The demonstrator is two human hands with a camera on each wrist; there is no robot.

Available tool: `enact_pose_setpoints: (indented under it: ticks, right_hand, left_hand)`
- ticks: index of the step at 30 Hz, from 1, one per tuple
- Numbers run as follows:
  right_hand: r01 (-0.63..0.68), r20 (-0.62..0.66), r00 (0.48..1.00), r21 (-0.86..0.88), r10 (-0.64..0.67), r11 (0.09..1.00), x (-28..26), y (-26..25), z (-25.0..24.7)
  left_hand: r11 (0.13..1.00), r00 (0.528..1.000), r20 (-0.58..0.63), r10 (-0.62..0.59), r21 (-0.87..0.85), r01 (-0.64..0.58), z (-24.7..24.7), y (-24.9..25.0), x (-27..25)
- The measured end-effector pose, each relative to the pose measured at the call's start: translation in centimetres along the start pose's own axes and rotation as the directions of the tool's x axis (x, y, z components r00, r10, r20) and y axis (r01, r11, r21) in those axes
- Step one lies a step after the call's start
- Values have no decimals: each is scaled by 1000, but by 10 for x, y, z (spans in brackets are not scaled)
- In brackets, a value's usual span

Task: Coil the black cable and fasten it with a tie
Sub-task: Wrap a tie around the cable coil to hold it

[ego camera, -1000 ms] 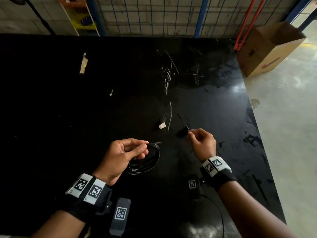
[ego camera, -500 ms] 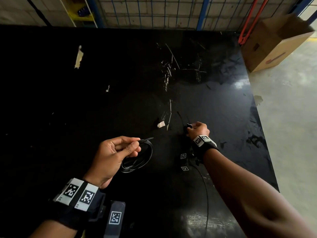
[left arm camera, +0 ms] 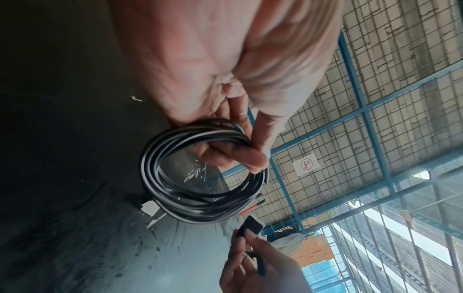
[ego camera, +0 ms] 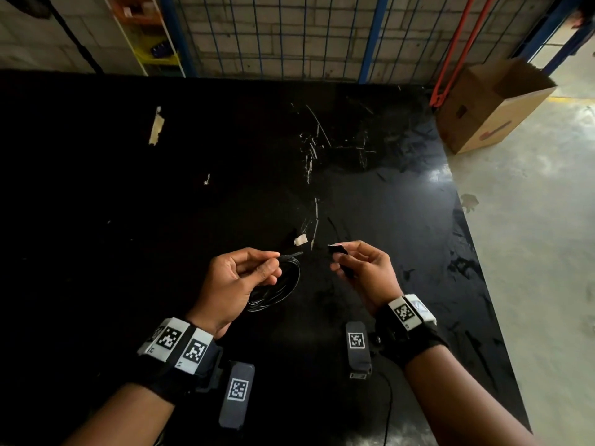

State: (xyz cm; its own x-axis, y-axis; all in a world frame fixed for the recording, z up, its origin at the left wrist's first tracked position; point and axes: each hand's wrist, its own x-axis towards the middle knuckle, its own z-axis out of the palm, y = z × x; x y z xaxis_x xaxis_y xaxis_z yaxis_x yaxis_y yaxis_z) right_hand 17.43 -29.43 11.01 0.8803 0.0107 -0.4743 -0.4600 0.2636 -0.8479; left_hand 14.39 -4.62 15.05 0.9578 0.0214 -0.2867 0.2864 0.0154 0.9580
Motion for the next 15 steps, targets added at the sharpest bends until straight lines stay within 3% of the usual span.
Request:
enact_pose_setpoints:
  ticks: [7, 15]
  right_hand:
    - [130, -44, 991, 28, -128, 991, -60, -19, 38]
    - [10, -99, 995, 115, 1, 993, -93, -15, 81]
  left_hand:
    - [960, 960, -114, 257, 147, -240, 7, 20, -17]
    - [811, 841, -88, 533, 336, -479, 20, 39, -44]
